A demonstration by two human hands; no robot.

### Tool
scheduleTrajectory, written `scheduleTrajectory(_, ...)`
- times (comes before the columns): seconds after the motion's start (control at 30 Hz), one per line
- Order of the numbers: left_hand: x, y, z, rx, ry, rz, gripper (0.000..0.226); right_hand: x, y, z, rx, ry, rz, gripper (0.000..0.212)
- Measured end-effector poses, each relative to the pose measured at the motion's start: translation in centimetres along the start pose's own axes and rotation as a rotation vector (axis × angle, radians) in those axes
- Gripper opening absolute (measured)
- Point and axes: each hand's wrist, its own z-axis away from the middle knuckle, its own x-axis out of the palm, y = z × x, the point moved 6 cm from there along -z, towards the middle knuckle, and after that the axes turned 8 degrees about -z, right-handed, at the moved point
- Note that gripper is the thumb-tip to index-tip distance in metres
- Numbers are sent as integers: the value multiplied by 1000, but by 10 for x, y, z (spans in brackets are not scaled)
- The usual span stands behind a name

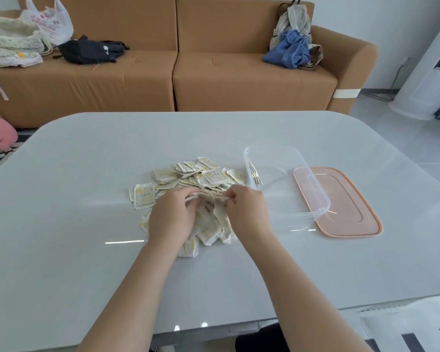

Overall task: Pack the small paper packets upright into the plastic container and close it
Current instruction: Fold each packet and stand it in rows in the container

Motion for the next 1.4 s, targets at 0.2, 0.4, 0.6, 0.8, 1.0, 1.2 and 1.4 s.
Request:
scheduleTrajectory(0.2,-21,8,-14,-88,100,301,22,-10,-10,-6,89,95,-455,20)
scheduleTrajectory(0.4,-15,0,-21,-433,37,726,23,16,3,-12,417,-18,-1122,12)
scheduleTrajectory(0.6,1,5,-20,-524,-172,872,14,23,4,-16,418,-29,-1111,14)
scheduleTrajectory(0.8,0,-4,-19,-520,-79,796,13,30,3,-9,587,-73,-1213,29)
scheduleTrajectory(1.0,-10,-17,-22,-575,92,865,13,31,13,0,742,-25,-1480,44)
scheduleTrajectory(1.2,-8,-11,-24,-541,59,854,12,31,3,3,745,-24,-1683,28)
scheduleTrajectory(1.4,3,5,-22,-490,-120,902,11,36,8,5,796,42,-1620,11)
